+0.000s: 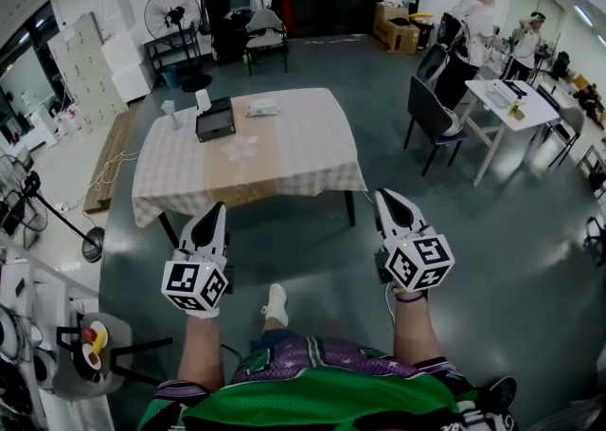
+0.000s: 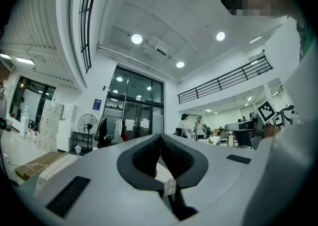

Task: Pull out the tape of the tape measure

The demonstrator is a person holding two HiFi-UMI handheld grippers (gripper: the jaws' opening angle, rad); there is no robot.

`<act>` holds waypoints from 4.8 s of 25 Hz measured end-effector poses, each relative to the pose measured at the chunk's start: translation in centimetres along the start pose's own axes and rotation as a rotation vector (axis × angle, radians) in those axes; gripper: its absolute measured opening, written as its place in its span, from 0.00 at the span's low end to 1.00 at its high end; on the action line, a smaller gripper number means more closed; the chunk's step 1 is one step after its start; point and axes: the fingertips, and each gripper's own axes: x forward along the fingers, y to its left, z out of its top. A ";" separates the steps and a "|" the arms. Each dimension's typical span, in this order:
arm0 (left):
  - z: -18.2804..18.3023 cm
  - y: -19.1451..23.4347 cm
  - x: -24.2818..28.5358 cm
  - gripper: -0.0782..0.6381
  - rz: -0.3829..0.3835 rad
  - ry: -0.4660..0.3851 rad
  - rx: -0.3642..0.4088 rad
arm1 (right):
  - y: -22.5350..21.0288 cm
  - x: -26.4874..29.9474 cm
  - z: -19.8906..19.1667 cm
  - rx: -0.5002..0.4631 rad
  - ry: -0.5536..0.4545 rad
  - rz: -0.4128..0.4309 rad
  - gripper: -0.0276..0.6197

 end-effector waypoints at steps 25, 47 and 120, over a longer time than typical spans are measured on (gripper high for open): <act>-1.6 4.6 3.3 0.14 0.031 0.038 -0.009 | -1.1 6.5 -0.8 0.023 0.001 0.009 0.05; -5.4 12.7 12.7 0.14 0.075 0.089 -0.075 | -4.6 19.0 -1.7 -0.020 0.087 0.004 0.05; -27.7 35.9 53.1 0.70 -0.454 0.439 0.103 | -9.4 67.0 -18.1 -0.106 0.401 0.076 0.77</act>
